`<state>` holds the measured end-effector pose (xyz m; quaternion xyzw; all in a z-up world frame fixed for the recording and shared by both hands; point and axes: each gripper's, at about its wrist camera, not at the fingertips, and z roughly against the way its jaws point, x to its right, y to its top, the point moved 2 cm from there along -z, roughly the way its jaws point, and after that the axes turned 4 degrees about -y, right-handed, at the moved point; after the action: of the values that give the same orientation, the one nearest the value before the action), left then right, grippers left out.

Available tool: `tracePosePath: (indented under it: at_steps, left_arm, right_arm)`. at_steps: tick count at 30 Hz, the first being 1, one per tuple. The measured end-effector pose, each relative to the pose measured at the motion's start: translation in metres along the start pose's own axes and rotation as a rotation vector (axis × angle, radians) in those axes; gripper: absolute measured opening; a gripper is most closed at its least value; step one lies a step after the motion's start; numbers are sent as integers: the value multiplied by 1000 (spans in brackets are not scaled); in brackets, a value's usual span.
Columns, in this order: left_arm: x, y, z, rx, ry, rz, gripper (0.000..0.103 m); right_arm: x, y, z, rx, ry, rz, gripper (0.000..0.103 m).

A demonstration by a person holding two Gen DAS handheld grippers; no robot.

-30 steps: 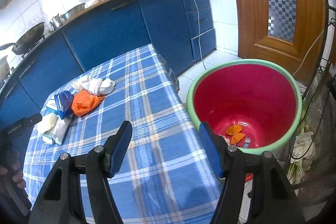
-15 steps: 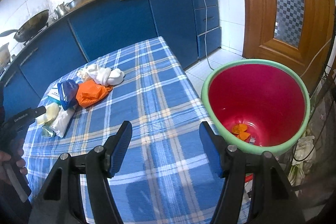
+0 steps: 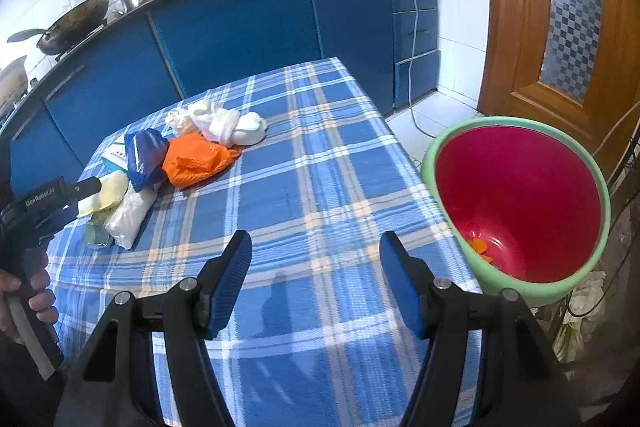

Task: Collect trash
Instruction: 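Grasp the yellow sponge with the left tool, then grasp the white plastic bag with the right tool while the left tool holds the sponge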

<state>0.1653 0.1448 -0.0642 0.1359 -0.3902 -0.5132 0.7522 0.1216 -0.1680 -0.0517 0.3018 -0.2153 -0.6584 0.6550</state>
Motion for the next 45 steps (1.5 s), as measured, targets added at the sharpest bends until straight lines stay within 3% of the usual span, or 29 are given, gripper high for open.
tracePosePath:
  at_steps: [7, 13, 18, 27, 36, 41, 45]
  left_arm:
    - [1, 0, 7, 7, -25, 12, 30]
    - [-3, -1, 23, 36, -50, 17, 21]
    - [-9, -2, 41, 73, -58, 26, 19]
    - [-36, -5, 77, 163, -2, 76, 18]
    - [-60, -9, 86, 179, 60, 104, 18]
    - [-65, -12, 88, 184, 73, 99, 18]
    - [-66, -13, 89, 182, 81, 95, 18]
  right_arm:
    - [-19, 2, -4, -1, 24, 35, 67]
    - [-43, 5, -7, 2, 59, 71, 67]
    - [-68, 7, -10, 3, 97, 112, 67]
    - [-112, 6, -20, -17, 161, 164, 67]
    - [-151, 4, -31, -63, 233, 183, 67]
    - [-170, 3, -46, -89, 230, 214, 67]
    - [-175, 1, -59, -117, 207, 222, 51]
